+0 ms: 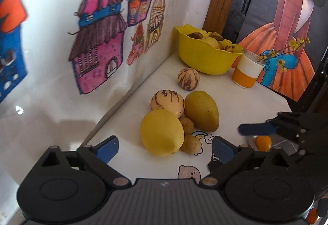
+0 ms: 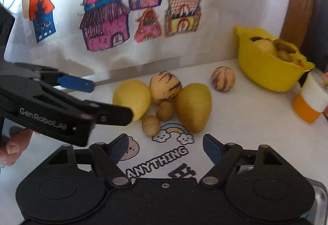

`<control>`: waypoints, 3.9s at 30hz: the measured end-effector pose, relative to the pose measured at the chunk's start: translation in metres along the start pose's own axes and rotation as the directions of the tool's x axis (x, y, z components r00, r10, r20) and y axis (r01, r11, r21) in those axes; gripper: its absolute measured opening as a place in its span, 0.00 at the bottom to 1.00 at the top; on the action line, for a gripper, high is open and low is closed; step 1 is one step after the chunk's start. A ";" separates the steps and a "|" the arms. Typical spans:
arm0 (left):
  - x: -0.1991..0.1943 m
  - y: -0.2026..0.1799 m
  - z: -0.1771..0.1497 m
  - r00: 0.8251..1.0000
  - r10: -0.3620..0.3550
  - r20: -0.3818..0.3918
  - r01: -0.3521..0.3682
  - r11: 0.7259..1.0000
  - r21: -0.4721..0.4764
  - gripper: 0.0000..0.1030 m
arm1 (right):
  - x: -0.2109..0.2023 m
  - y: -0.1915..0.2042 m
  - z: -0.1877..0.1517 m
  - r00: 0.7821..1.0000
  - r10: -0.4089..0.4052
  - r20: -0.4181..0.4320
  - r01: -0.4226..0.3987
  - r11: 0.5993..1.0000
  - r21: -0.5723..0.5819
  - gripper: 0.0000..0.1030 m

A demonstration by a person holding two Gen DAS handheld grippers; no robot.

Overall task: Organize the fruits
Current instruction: 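Move the left tool toward the round yellow citrus while the right tool approaches a small brown fruit, then grasp the round yellow citrus with the left tool while the right tool grasps the small brown fruit, then lower the citrus into the tray and open the left tool while the right tool releases the brown fruit there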

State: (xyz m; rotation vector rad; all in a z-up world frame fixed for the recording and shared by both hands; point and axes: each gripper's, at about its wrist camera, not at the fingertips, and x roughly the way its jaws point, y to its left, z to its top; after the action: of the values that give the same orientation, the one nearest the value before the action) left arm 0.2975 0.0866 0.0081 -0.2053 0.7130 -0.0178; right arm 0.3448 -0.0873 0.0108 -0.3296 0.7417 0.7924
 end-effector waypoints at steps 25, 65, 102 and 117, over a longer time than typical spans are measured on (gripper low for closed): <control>0.033 0.015 0.008 0.997 -0.022 -0.073 0.015 0.996 -0.086 0.59 | 0.047 0.003 0.004 0.999 0.036 0.013 -0.037 0.993 0.109 0.27; 0.032 -0.126 0.019 0.981 -0.181 -0.075 0.184 0.983 0.028 0.57 | -0.109 -0.093 -0.099 0.950 -0.300 0.084 0.239 0.875 0.421 0.26; 0.064 -0.218 -0.014 0.963 -0.160 -0.218 0.202 0.961 0.187 0.59 | -0.125 -0.099 -0.170 0.946 -0.323 0.021 0.267 0.815 0.515 0.29; -0.030 -0.199 0.002 0.981 -0.190 0.046 0.181 0.971 0.153 0.99 | -0.178 -0.066 -0.155 0.903 -0.415 0.109 0.309 0.805 0.507 0.78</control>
State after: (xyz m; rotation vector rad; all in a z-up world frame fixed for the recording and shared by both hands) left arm 0.2866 -0.1053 0.0679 -0.1289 0.6270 -0.2422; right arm 0.2360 -0.3064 0.0279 0.0688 0.6176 0.2499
